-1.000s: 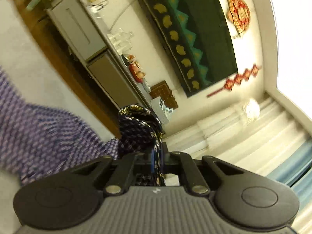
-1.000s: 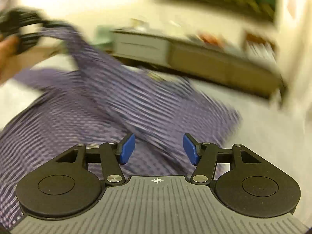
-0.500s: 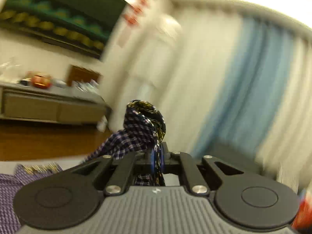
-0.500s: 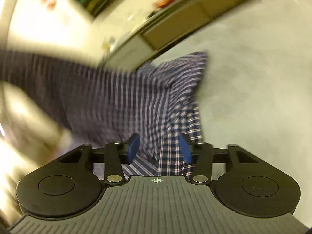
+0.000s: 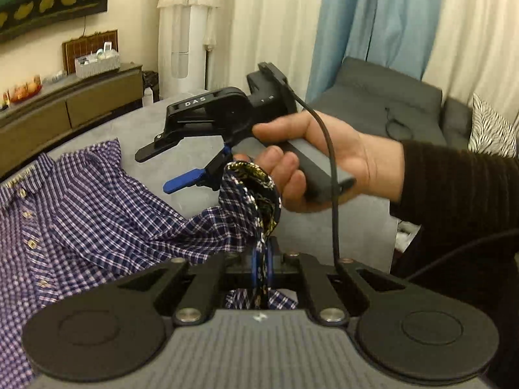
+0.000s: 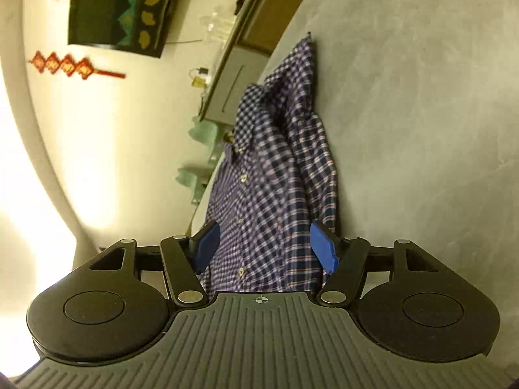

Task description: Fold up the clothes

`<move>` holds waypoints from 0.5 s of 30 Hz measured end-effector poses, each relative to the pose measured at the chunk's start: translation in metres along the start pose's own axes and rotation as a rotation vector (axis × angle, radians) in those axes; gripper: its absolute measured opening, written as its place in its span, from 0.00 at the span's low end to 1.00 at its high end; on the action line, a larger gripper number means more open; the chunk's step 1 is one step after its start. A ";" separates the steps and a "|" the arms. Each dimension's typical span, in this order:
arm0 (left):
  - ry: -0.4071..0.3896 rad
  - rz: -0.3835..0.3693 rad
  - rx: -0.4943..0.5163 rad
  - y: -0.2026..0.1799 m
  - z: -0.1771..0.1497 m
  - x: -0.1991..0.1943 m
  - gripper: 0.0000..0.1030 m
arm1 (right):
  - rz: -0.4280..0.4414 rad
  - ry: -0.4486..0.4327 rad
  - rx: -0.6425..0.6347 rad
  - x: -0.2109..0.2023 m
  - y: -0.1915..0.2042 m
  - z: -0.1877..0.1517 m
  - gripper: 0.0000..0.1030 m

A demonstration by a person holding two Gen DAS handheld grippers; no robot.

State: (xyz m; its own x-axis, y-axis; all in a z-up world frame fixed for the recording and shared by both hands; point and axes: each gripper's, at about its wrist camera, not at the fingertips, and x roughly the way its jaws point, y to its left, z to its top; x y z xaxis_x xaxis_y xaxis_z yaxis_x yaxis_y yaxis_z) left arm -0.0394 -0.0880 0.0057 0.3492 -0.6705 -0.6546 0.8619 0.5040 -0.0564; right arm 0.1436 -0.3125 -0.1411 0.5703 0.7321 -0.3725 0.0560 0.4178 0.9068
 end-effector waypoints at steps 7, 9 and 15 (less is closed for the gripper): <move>0.053 -0.003 0.190 -0.033 -0.018 -0.001 0.06 | -0.022 0.037 -0.093 0.006 0.015 -0.002 0.74; 0.089 -0.010 0.204 -0.038 -0.030 0.004 0.06 | -0.064 0.048 -0.154 0.011 0.021 -0.006 0.73; 0.148 -0.004 0.183 -0.035 -0.058 0.011 0.06 | -0.199 0.064 -0.305 0.023 0.032 -0.012 0.49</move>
State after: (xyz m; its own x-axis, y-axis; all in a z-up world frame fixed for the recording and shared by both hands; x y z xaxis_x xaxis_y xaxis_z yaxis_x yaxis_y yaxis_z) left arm -0.0876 -0.0813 -0.0432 0.2992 -0.5785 -0.7588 0.9203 0.3850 0.0694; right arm 0.1483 -0.2756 -0.1226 0.5203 0.6482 -0.5560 -0.0915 0.6896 0.7184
